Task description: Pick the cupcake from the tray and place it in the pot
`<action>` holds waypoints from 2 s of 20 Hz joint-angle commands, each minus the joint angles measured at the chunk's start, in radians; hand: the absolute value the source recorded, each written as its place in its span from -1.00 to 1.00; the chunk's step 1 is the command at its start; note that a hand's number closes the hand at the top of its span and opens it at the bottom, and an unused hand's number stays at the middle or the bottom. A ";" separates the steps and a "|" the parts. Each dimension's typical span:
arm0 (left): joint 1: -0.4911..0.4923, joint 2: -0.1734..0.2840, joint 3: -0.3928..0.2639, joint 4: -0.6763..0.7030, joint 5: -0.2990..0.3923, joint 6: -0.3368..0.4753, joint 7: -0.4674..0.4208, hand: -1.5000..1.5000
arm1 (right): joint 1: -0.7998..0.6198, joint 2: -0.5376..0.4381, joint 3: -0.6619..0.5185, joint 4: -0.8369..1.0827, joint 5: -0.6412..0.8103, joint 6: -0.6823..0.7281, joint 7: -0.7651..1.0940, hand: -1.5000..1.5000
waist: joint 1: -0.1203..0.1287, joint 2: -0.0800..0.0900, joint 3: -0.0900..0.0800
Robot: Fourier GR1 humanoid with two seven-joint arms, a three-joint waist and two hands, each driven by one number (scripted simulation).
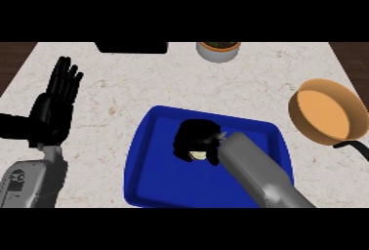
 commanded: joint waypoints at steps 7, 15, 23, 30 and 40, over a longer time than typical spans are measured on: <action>0.005 0.011 0.016 -0.042 -0.001 0.010 0.040 0.00 | -0.041 0.000 -0.267 -0.007 -0.041 -0.090 0.407 1.00 | -0.015 0.018 0.009; 0.004 0.015 0.022 -0.043 -0.003 0.013 0.036 0.00 | -0.163 -0.109 -0.551 0.075 -0.049 -0.263 0.981 1.00 | -0.029 0.027 0.001; -0.011 0.002 -0.005 -0.042 0.003 -0.006 0.045 0.00 | -0.386 -0.242 -0.619 0.131 0.180 -0.460 1.595 1.00 | 0.024 0.028 -0.005; -0.020 -0.014 -0.037 -0.031 -0.011 -0.012 0.045 0.00 | -0.542 -0.282 -0.542 0.222 0.494 -0.483 2.109 1.00 | 0.048 0.034 0.002; -0.012 -0.034 -0.009 0.006 -0.022 0.023 0.006 0.00 | -0.557 -0.284 -0.632 0.252 0.594 -0.328 2.239 1.00 | -0.012 0.018 0.009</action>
